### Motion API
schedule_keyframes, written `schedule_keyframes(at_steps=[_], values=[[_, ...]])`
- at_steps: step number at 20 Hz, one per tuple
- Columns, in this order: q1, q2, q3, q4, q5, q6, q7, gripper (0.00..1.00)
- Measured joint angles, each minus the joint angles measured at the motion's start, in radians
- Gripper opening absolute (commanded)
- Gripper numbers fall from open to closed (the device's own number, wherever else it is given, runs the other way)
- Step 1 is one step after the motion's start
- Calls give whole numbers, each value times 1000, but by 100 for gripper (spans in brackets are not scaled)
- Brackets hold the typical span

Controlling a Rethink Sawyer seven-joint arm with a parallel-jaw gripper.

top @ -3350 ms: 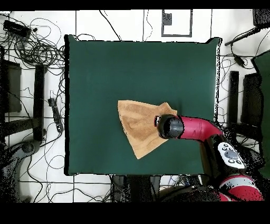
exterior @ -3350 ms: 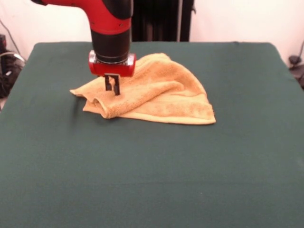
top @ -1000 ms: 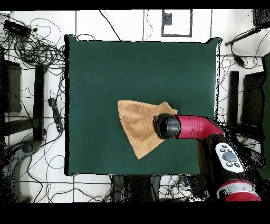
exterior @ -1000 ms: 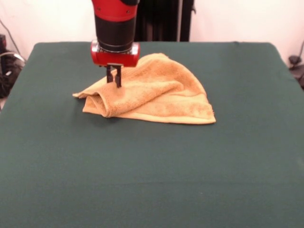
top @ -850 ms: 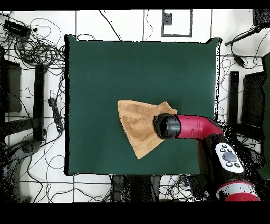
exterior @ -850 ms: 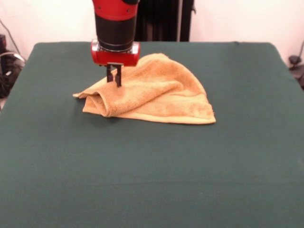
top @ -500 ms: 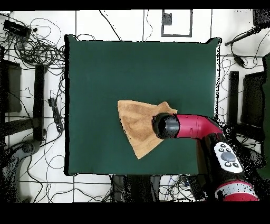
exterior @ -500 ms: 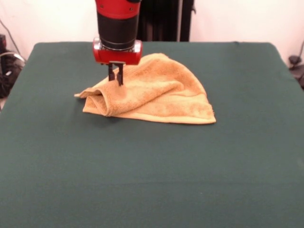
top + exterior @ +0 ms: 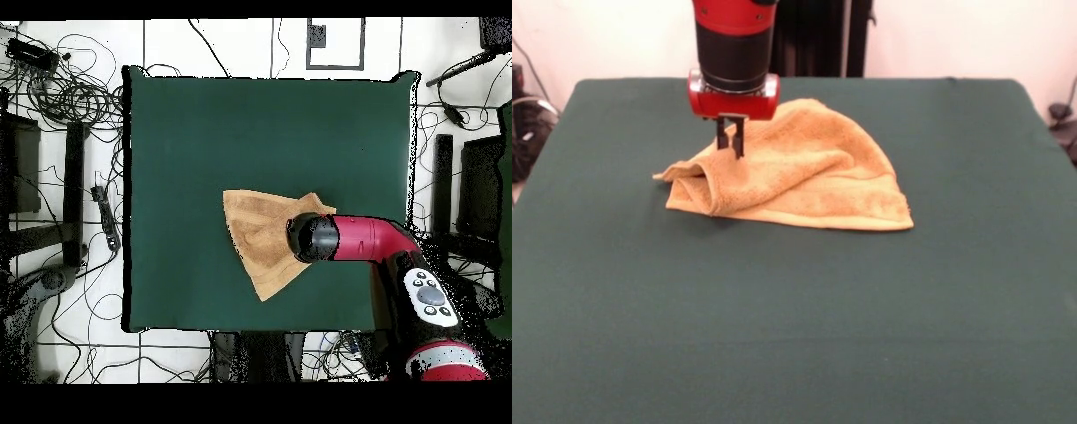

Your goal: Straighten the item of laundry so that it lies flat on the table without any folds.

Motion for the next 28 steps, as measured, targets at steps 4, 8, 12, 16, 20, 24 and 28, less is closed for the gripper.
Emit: schedule_keyframes(at_steps=[4,8,12,16,20,24,28], values=[[0,-2,0,0,11,12,0,0],[0,-7,0,0,27,35,0,0],[0,-23,0,0,44,67,0,0],[2,-34,0,0,60,92,0,0],[7,-42,0,0,76,103,0,0],[17,-46,0,0,84,103,0,0],[27,-46,0,0,85,103,0,0]])
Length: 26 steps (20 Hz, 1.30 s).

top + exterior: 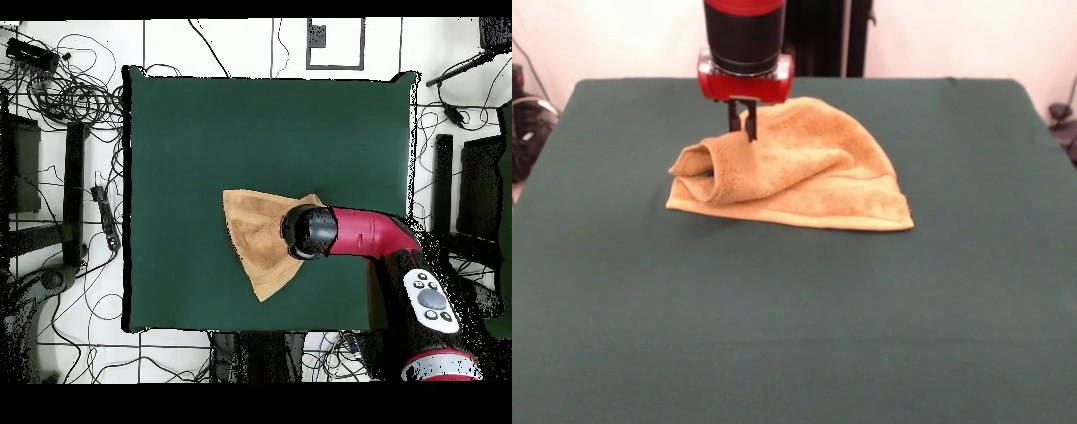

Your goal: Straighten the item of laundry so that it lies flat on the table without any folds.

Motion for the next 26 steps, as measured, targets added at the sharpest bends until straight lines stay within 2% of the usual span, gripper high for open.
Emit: schedule_keyframes(at_steps=[15,26], values=[[-12,-7,0,6,5,0,0,0],[-168,-80,0,81,3,0,0,0]])
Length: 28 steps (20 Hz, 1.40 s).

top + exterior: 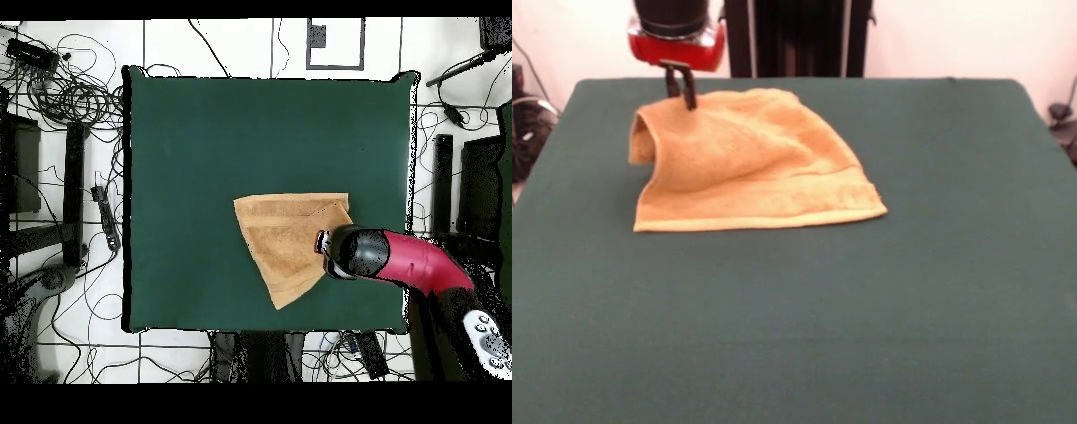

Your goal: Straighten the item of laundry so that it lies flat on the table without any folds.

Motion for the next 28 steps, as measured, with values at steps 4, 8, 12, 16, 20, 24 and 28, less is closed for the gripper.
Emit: schedule_keyframes(at_steps=[4,8,12,16,20,24,28], values=[[-31,-13,0,12,0,0,0,0],[-42,-18,0,19,-8,0,0,0],[-49,-16,0,22,-21,0,0,0],[-58,-8,1,23,-29,-16,0,0],[-80,17,1,26,-59,-84,0,0],[-83,56,0,25,-112,-169,0,0],[-77,87,-2,25,-148,-218,0,0]])
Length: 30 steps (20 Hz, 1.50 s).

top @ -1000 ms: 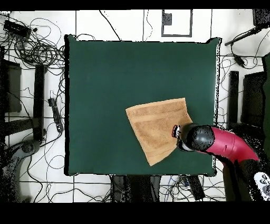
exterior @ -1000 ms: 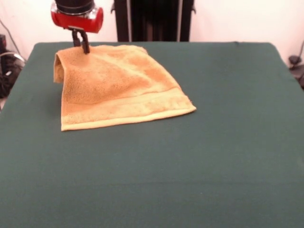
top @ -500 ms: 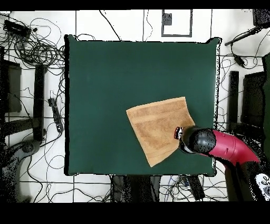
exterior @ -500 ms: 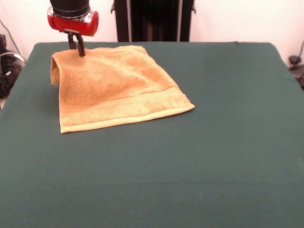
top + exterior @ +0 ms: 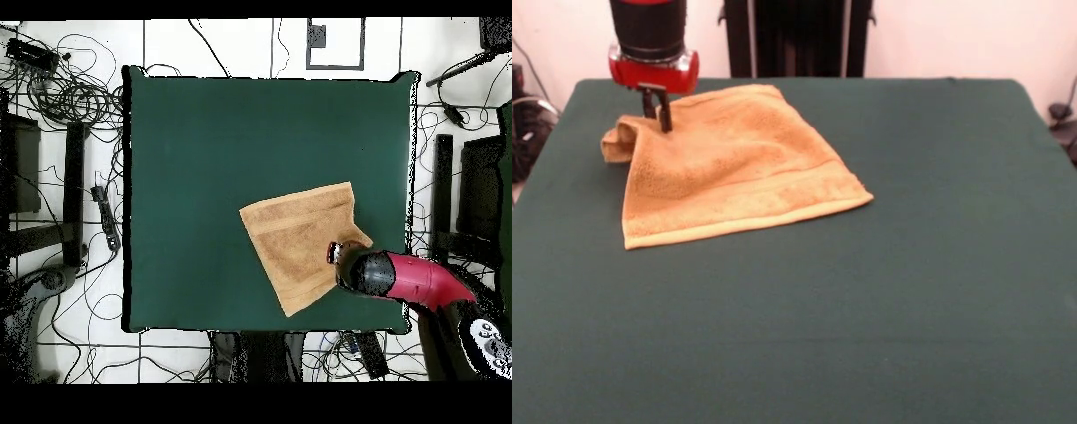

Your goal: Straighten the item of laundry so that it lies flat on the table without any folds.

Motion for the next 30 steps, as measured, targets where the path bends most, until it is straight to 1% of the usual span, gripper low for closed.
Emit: schedule_keyframes(at_steps=[8,9,16,30], values=[[4,33,-3,0,-21,-35,0,0],[4,36,-3,0,-22,-37,0,100],[6,69,-4,-1,-35,-37,0,100],[1,71,-4,-1,-38,-41,0,100]])
